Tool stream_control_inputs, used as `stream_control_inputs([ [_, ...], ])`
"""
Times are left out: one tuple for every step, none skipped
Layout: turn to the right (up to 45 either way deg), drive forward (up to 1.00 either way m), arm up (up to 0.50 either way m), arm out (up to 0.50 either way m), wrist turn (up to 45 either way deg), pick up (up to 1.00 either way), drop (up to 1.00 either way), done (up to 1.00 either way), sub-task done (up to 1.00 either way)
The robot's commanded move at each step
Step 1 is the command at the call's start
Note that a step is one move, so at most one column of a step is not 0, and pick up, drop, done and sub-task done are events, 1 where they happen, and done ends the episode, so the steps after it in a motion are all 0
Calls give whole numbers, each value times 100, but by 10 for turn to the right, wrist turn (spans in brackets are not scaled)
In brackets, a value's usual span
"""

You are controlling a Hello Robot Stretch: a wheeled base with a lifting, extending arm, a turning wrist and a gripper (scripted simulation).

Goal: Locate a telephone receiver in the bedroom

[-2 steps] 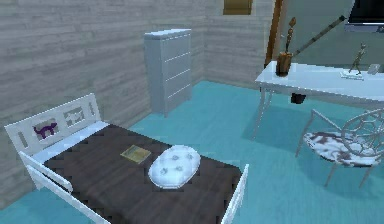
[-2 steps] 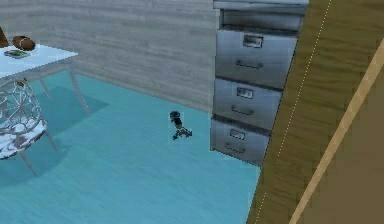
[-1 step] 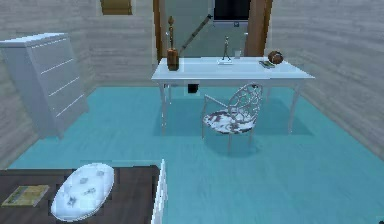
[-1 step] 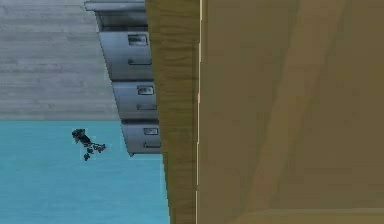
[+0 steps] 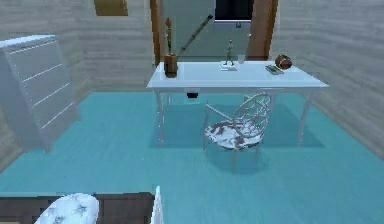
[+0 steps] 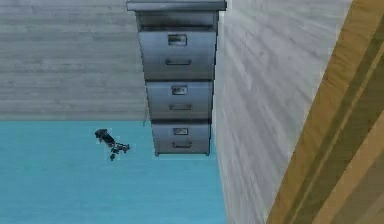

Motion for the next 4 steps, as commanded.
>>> stream_control_inputs([
  [0, 100, 0, 0, 0, 0, 0, 0, 0],
  [-30, 0, 0, 0, 0, 0, 0, 0, 0],
  [0, 5, 0, 0, 0, 0, 0, 0, 0],
  [-450, 0, 0, 0, 0, 0, 0, 0, 0],
])
